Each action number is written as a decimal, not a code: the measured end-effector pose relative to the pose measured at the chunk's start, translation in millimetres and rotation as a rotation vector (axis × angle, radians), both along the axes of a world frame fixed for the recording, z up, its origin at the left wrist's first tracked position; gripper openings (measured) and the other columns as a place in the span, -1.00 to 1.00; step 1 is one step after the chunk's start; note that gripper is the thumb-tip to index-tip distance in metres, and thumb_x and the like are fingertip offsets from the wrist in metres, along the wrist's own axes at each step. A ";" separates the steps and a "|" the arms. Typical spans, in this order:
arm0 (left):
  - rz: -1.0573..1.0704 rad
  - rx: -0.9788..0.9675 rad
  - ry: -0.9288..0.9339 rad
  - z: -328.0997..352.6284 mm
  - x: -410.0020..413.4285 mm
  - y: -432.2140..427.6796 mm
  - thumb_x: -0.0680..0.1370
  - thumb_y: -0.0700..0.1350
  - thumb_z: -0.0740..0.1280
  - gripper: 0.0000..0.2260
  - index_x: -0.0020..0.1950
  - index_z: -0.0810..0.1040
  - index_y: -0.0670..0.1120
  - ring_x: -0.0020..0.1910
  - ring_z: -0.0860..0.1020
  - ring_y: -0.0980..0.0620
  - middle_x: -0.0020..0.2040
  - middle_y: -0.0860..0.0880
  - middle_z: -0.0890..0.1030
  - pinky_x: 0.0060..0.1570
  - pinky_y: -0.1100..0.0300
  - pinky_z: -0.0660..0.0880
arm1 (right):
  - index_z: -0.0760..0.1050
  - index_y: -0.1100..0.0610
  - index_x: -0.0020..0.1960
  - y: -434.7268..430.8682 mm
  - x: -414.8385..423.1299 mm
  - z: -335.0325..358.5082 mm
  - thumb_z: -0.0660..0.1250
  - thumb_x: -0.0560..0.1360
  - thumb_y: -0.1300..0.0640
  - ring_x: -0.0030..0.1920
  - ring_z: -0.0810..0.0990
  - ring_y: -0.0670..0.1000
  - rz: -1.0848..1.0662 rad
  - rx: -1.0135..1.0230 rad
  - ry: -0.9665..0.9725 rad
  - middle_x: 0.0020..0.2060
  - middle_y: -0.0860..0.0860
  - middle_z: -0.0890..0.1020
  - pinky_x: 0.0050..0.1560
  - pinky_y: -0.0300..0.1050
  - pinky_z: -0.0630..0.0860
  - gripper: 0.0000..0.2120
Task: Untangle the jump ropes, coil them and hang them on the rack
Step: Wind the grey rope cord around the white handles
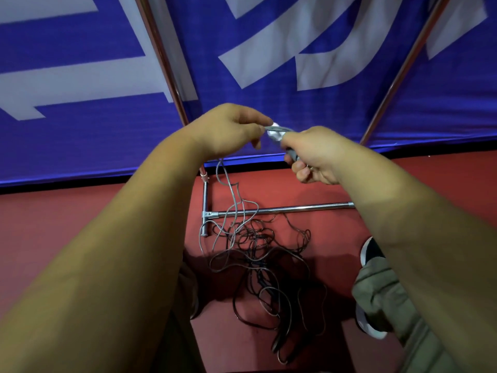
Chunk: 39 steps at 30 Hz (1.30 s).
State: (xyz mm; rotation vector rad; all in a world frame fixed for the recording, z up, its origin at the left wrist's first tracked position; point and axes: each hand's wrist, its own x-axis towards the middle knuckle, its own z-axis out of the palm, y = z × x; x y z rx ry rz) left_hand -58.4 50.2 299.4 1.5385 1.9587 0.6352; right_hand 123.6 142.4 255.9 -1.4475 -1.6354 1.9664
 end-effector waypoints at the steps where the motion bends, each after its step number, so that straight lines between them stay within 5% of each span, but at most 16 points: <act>1: 0.009 -0.021 0.032 -1.1 0.6 -0.5 0.69 -0.03 0.31 -0.79 0.25 0.69 0.15 -0.18 0.62 0.18 -0.12 0.16 0.74 -0.11 0.20 0.52 | 0.50 0.08 -0.03 0.8 -0.4 2.8 0.38 0.64 -0.01 -0.45 0.25 -0.09 -0.035 0.004 0.023 -0.18 0.07 0.48 -0.49 -0.27 0.21 -0.82; 5: 0.104 -0.051 0.003 -6.1 1.0 -0.1 0.67 -0.09 0.40 -0.89 0.09 0.74 0.02 -0.31 0.69 0.15 -0.17 0.09 0.76 -0.33 0.31 0.56 | 0.55 0.12 0.03 1.2 -4.4 12.7 0.47 0.54 -0.14 -0.45 0.25 -0.07 -0.089 0.037 0.107 -0.16 0.07 0.50 -0.46 -0.22 0.19 -0.67; 8: 0.151 -0.056 -0.085 -4.6 1.8 0.2 0.59 -0.14 0.51 -0.95 0.02 0.77 -0.06 -0.15 0.76 -0.01 -0.16 -0.02 0.77 -0.07 0.12 0.71 | 0.61 0.19 0.18 -0.1 -7.6 11.7 0.45 0.51 -0.36 -0.46 0.28 -0.07 -0.142 0.045 0.139 -0.16 0.08 0.52 -0.48 -0.21 0.21 -0.39; 12: 0.132 -0.080 -0.210 0.2 3.8 -2.1 0.47 -0.15 0.62 -0.87 -0.01 0.76 -0.12 -0.05 0.76 -0.06 -0.15 -0.10 0.77 0.11 0.05 0.69 | 0.60 0.16 0.17 -1.1 -6.8 12.7 0.38 0.58 -0.34 -0.44 0.28 -0.06 -0.172 0.071 0.154 -0.13 0.10 0.54 -0.46 -0.20 0.20 -0.45; 15: 0.069 -0.138 -0.166 0.8 6.7 -2.5 0.44 -0.08 0.65 -0.76 -0.02 0.70 -0.15 -0.16 0.75 -0.04 -0.18 -0.10 0.76 -0.03 0.10 0.70 | 0.59 0.13 0.19 -2.9 -6.0 16.4 0.40 0.61 -0.27 -0.44 0.31 -0.07 -0.141 0.105 0.178 -0.12 0.09 0.54 -0.46 -0.19 0.22 -0.53; 21: 0.047 -0.227 -0.268 -0.9 16.6 -2.6 0.68 0.15 0.33 -0.66 0.13 0.67 -0.12 -0.46 0.46 0.07 -0.34 -0.04 0.58 -0.43 0.22 0.46 | 0.61 0.18 0.21 -5.3 -5.9 23.7 0.39 0.64 -0.18 -0.47 0.30 -0.07 -0.105 0.170 0.254 -0.15 0.08 0.55 -0.44 -0.21 0.18 -0.58; 24: 0.043 -0.166 -0.532 -4.5 17.7 -1.5 0.74 0.14 0.22 -0.58 0.11 0.65 -0.19 -0.48 0.40 0.07 -0.35 -0.06 0.56 -0.41 0.18 0.48 | 0.59 0.16 0.11 -2.0 -5.3 23.8 0.39 0.63 -0.18 -0.48 0.30 -0.07 -0.141 0.192 0.250 -0.16 0.09 0.56 -0.46 -0.21 0.18 -0.63; 27: 0.005 -0.010 -0.794 -4.7 17.0 1.0 0.75 0.12 0.19 -0.63 0.08 0.60 -0.16 -0.43 0.18 0.05 -0.37 -0.02 0.30 -0.40 0.20 0.35 | 0.56 0.15 0.10 2.7 -4.4 21.6 0.41 0.62 -0.21 -0.48 0.28 -0.07 -0.171 0.162 0.253 -0.17 0.10 0.55 -0.47 -0.22 0.17 -0.60; 31: -0.056 -0.001 -0.941 -3.4 15.1 3.5 0.76 0.15 0.09 -0.53 0.27 0.60 -0.18 -0.34 0.11 0.01 -0.30 -0.02 0.21 -0.30 0.15 0.27 | 0.62 0.21 0.13 5.0 -4.0 22.8 0.42 0.60 -0.24 -0.46 0.27 -0.06 -0.188 0.091 0.311 -0.21 0.08 0.54 -0.47 -0.21 0.16 -0.52; 35: -0.155 -0.049 -0.669 -3.3 3.9 -2.3 0.76 -0.05 0.19 -0.69 0.35 0.66 -0.09 -0.24 0.28 -0.01 -0.23 -0.05 0.36 -0.15 0.16 0.35 | 0.49 0.11 0.16 7.6 1.0 29.6 0.47 0.57 -0.13 -0.44 0.24 -0.06 -0.191 0.079 0.329 -0.23 0.08 0.56 -0.46 -0.20 0.10 -0.64; 39: -0.123 -0.187 -0.242 -2.0 -0.4 -6.5 0.68 -0.07 0.38 -0.83 0.13 0.75 0.15 -0.10 0.55 0.06 -0.03 -0.05 0.71 0.11 0.15 0.55 | 0.49 0.16 0.20 0.0 2.3 31.7 0.48 0.56 -0.08 -0.48 0.26 -0.07 -0.135 0.104 0.288 -0.16 0.13 0.60 -0.49 -0.22 0.11 -0.61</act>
